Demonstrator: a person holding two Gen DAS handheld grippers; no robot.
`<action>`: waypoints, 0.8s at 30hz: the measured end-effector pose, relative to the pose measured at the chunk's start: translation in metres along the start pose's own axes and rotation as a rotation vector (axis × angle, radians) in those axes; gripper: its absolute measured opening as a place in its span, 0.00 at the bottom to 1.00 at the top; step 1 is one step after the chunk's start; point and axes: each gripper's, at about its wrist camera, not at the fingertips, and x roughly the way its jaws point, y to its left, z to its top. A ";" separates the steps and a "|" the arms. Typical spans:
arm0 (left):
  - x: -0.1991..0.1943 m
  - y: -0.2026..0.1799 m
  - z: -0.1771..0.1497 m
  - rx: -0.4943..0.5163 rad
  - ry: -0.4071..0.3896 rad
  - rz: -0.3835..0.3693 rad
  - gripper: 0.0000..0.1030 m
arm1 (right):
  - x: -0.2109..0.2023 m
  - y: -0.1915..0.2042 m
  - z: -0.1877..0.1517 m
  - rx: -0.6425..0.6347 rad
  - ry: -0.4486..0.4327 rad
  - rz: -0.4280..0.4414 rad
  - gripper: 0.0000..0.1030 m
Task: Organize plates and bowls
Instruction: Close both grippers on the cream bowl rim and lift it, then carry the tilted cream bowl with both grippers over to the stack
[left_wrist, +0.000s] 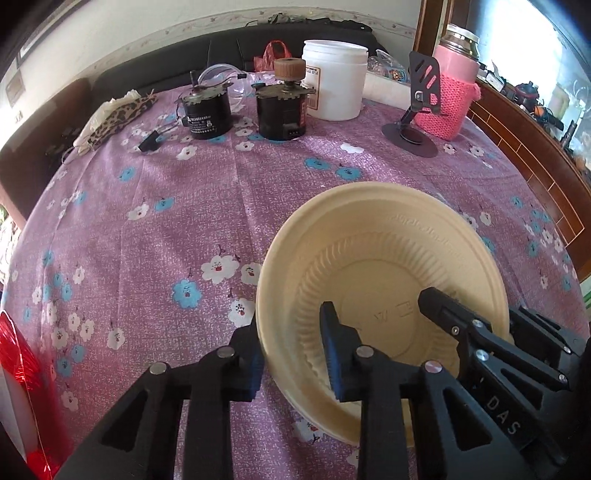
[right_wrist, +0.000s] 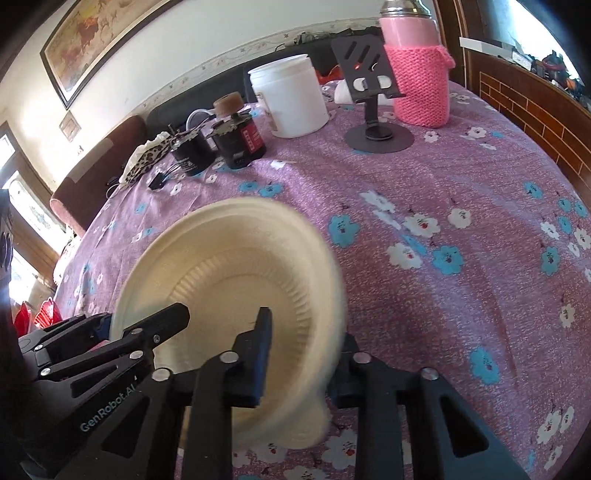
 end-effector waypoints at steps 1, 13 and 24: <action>-0.002 -0.001 -0.001 0.006 -0.008 0.005 0.24 | 0.000 0.001 0.000 -0.001 -0.003 -0.003 0.23; -0.050 0.013 -0.014 0.004 -0.093 0.052 0.21 | -0.017 0.020 -0.008 -0.024 -0.072 0.060 0.18; -0.096 0.052 -0.048 -0.076 -0.134 0.046 0.21 | -0.029 0.067 -0.034 -0.081 -0.094 0.097 0.19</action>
